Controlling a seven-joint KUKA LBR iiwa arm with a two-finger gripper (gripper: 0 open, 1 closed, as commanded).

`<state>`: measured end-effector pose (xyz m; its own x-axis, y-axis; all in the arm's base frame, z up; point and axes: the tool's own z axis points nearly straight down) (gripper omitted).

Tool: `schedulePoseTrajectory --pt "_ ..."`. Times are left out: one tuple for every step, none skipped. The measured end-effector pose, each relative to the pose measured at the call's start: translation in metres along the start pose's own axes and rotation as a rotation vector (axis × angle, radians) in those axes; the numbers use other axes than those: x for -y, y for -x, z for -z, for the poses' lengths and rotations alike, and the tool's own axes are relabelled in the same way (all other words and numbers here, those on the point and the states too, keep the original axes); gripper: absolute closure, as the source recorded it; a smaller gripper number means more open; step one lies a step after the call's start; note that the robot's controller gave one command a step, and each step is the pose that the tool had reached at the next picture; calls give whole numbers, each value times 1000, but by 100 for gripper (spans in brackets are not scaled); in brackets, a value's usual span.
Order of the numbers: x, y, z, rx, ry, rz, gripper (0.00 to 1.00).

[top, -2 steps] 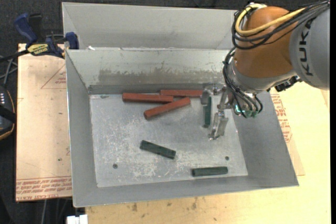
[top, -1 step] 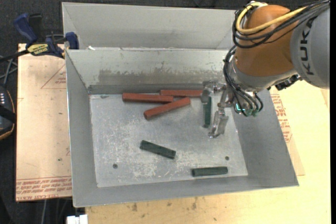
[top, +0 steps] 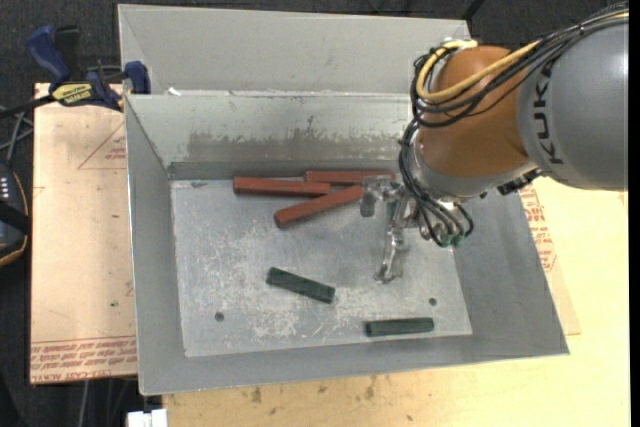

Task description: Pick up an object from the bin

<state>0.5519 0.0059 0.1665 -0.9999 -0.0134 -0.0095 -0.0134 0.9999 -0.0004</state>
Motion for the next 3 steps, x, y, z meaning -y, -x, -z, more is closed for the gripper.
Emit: schedulePoseTrajectory --pt "-40 12 -54 -5 2 -88 0" --pt "-50 16 -68 -3 2 -134 0" --pt "-50 6 -60 -12 1 -38 0"
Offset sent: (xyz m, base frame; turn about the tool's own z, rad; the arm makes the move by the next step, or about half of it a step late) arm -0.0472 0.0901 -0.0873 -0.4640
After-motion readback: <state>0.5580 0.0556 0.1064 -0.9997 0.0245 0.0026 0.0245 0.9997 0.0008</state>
